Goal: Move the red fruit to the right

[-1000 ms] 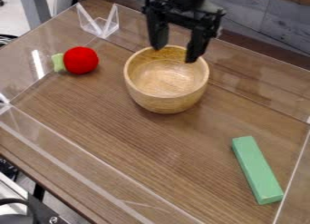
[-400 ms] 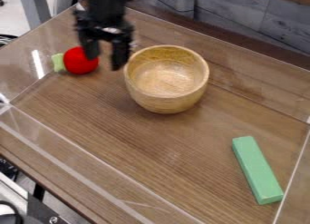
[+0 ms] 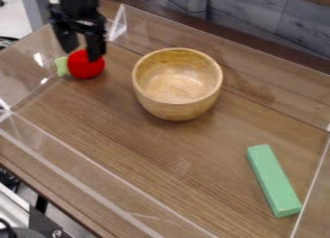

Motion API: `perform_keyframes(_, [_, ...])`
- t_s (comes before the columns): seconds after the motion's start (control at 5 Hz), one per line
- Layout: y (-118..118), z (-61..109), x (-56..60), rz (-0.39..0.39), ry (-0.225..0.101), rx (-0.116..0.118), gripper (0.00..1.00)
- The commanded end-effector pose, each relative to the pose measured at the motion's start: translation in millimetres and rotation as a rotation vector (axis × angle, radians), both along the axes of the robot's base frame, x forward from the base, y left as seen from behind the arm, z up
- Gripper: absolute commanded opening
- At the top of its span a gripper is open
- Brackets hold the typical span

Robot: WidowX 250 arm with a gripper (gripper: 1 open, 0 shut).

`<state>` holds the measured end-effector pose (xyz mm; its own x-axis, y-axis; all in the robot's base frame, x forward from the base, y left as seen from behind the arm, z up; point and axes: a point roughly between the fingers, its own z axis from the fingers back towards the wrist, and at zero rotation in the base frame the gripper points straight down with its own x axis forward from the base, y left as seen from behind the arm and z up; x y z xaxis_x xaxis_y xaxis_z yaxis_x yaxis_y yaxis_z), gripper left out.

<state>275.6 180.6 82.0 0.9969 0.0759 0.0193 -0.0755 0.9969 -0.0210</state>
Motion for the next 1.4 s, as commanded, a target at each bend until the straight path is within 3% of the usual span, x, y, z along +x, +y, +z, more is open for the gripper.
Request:
perform_keyframes(0.0, [17,17.2,10.8,0.013,-0.066,0.024,1.00])
perform_keyframes(0.4, [26,0.6,30.0,0.032,-0.088,0.019,1.00])
perform_keyframes(0.8, [37,-14.6,42.0,0.019,-0.105,0.004,1.00])
perform_keyframes(1.2, [37,-10.0,47.1,-0.062,-0.109,-0.014,1.00])
